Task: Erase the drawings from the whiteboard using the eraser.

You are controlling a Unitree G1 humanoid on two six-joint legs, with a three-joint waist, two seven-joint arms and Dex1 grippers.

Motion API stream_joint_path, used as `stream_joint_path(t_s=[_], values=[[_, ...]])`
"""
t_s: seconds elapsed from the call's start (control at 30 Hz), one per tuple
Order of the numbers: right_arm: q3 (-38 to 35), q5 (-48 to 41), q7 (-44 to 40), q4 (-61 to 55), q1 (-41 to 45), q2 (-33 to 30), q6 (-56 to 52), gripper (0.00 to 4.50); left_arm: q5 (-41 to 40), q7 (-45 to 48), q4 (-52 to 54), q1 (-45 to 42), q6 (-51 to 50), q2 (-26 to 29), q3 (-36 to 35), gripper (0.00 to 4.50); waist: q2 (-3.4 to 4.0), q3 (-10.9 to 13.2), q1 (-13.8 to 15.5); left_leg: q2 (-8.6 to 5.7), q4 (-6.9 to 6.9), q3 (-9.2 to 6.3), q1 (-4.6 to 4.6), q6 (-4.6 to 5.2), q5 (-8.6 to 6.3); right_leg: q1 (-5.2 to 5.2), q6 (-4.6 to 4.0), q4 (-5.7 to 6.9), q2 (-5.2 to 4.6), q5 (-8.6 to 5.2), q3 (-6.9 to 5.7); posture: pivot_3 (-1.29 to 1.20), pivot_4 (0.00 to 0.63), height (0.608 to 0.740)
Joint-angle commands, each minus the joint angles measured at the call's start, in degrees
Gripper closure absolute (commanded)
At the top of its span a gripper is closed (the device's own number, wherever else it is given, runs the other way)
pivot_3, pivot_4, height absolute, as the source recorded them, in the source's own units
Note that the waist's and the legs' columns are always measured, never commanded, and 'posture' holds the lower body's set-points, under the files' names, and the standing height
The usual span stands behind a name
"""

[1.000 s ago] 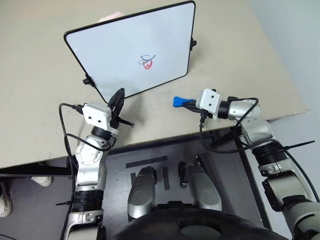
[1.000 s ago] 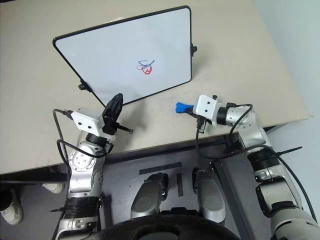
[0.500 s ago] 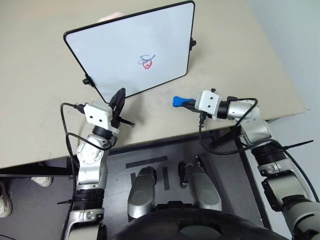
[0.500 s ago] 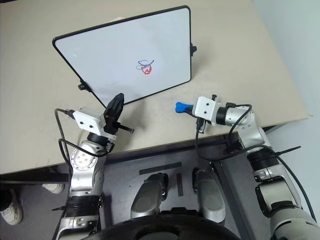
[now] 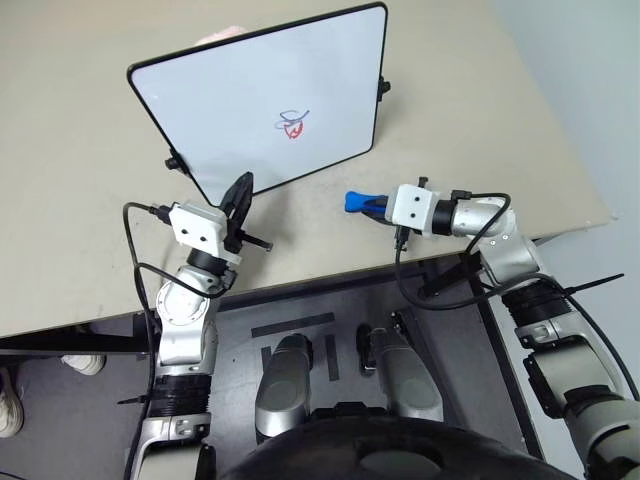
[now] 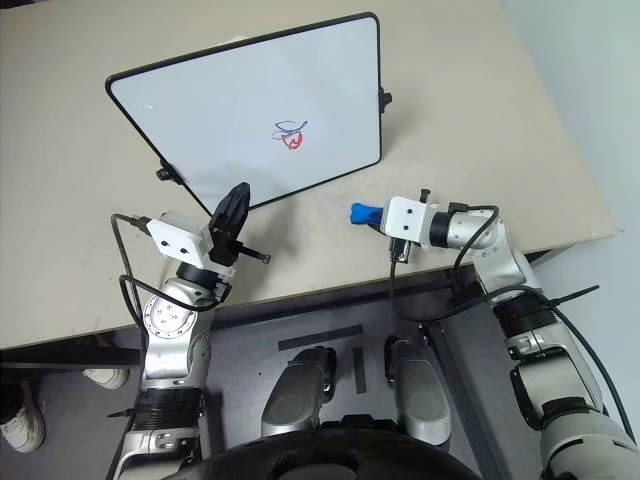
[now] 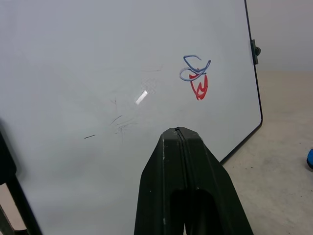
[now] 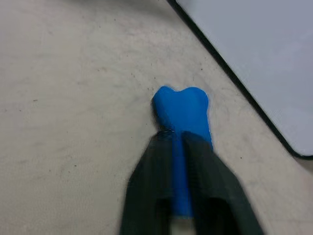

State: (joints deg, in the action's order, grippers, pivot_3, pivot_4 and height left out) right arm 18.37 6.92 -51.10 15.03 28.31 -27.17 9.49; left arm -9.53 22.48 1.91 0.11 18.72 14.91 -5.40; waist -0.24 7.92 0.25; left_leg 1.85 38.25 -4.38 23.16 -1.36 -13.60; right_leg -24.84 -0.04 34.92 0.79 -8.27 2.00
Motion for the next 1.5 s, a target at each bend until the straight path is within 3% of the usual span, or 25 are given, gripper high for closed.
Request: stream_joint_path(t_s=[0.03,0.3,0.4,0.5,0.53,0.83,1.07,1.2,1.5], values=[[-0.22,0.95,0.91,0.56,0.46,-0.34,0.33,2.81,-0.07,0.28,0.11,-0.66,1.16,-0.04,0.19,4.5,0.0,0.0,0.01,0.0,0.0,0.0,0.0,0.0,0.0,0.0,0.0,0.0,0.0,0.0,0.0,0.0,0.15,0.74],[-0.19,0.07,0.43,0.65,0.25,-0.19,0.09,2.81,-0.11,0.33,-0.2,-0.78,1.26,-0.09,0.2,4.5,0.0,0.0,0.0,0.0,0.0,0.0,0.01,-0.01,-0.01,0.0,0.02,-0.01,0.0,-0.01,0.0,0.0,0.15,0.74],[-0.11,0.01,0.25,0.68,0.29,-0.17,0.01,3.42,-0.1,0.32,-0.36,-0.83,1.39,-0.1,0.18,4.5,0.0,0.0,0.01,0.0,0.0,0.0,0.01,-0.01,-0.01,-0.01,0.02,-0.01,0.0,-0.01,0.0,0.0,0.15,0.74],[-0.03,0.1,0.18,0.73,0.33,-0.2,0.11,4.4,-0.08,0.3,-0.45,-0.85,1.5,-0.12,0.16,4.5,0.0,0.0,0.01,0.0,-0.02,0.0,0.01,-0.02,-0.02,0.0,0.03,-0.02,0.0,-0.02,0.0,0.0,0.15,0.74],[-0.02,0.11,0.15,0.74,0.33,-0.2,0.15,4.48,-0.07,0.28,-0.47,-0.85,1.53,-0.13,0.15,4.5,0.0,0.0,0.01,0.0,-0.02,0.0,0.01,-0.03,-0.02,0.0,0.04,-0.02,0.0,-0.03,0.0,0.0,0.15,0.74],[-1.05,-0.27,1.44,-2.12,0.78,-0.01,1.31,4.48,-0.06,0.24,-0.33,-0.78,1.49,-0.01,0.04,4.5,0.0,0.0,0.0,0.0,-0.04,-0.01,0.01,-0.04,-0.03,-0.01,0.04,-0.03,0.0,-0.03,0.0,0.0,0.15,0.74],[-4.43,-1.2,7.26,-7.42,7.52,3.57,7.68,4.48,-0.41,0.5,-0.38,-0.45,1.4,0.59,-0.6,4.5,0.06,0.04,-0.47,0.0,-0.08,0.01,0.15,-0.05,-0.03,-0.24,-0.01,0.0,0.01,-0.03,0.02,0.0,0.15,0.74],[-3.22,1.12,10.81,-3.52,11.1,6.0,14.61,4.48,-0.7,0.79,-0.44,-0.23,1.23,1.06,-1.02,4.5,0.05,0.03,-0.34,0.01,-0.14,-0.06,0.14,-0.05,-0.07,-0.25,-0.54,-0.01,0.01,0.21,0.01,0.0,0.15,0.74],[0.3,7.76,18.63,17.3,21.13,12.53,28.82,4.48,-0.54,0.97,-0.92,-0.12,1.14,1.07,-0.94,4.5,0.06,0.03,-0.14,0.01,-0.09,-0.06,0.44,-0.11,-0.29,-0.63,-0.64,0.01,-0.02,0.21,0.0,0.0,0.15,0.74]])
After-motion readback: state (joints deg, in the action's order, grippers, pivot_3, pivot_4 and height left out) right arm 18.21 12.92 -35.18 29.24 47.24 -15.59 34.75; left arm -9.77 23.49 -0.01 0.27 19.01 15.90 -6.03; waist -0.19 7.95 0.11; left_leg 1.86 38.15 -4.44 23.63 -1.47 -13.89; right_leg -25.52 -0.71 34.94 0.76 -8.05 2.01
